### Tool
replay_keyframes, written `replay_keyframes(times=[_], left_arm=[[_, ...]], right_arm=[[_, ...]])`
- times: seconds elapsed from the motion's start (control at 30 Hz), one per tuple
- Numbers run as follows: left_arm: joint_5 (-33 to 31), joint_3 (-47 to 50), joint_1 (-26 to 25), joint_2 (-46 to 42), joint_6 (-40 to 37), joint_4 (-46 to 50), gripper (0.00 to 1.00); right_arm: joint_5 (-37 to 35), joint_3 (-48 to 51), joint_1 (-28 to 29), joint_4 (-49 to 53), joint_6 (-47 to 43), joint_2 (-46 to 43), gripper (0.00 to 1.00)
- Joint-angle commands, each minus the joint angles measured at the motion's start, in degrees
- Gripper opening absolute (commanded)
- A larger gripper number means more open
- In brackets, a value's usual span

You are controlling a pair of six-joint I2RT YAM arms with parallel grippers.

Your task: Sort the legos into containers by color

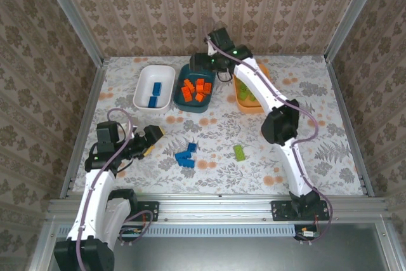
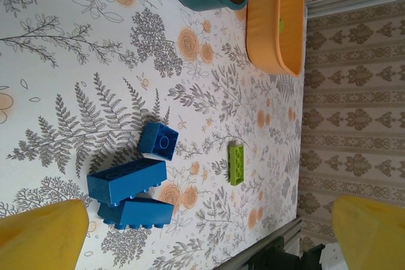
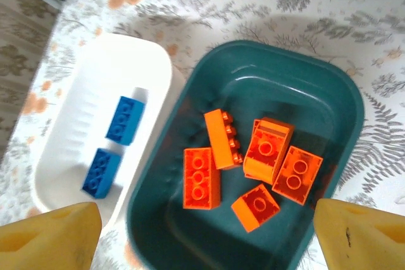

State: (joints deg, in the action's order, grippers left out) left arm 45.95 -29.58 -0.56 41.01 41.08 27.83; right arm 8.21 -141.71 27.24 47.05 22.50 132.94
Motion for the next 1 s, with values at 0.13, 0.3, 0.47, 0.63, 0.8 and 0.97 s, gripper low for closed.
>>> replay_keyframes(times=[0.13,0.3,0.47,0.63,0.8,0.97], left_arm=[[-3.56,1.17,-5.66,-0.14,4.20,-4.59,1.00],[-6.16,1.55,-10.37,3.24,5.14,-10.33,1.00],[-7.42,0.10,-14.60,8.83,4.29,-14.99,1.00],[-8.80,-3.51,-17.82,13.92,1.58,-14.22,1.00],[-11.47,-3.93,-19.53,15.40,2.70,-15.79,1.00],[-12.54,-3.20,-20.90,16.06,3.75,-16.40,1.00]], right_arm=[[1.48,19.45,-0.48,1.91,-4.72,-19.62,0.89],[1.47,36.29,-0.79,-1.13,-3.81,-31.74,0.89],[1.44,48.53,-0.79,0.62,-2.88,-40.07,0.89],[0.05,60.19,-0.69,4.31,-2.01,-46.61,0.88],[-2.27,69.40,2.38,7.80,-1.48,-48.97,0.87],[-4.72,75.85,6.20,5.92,0.35,-47.58,0.86]])
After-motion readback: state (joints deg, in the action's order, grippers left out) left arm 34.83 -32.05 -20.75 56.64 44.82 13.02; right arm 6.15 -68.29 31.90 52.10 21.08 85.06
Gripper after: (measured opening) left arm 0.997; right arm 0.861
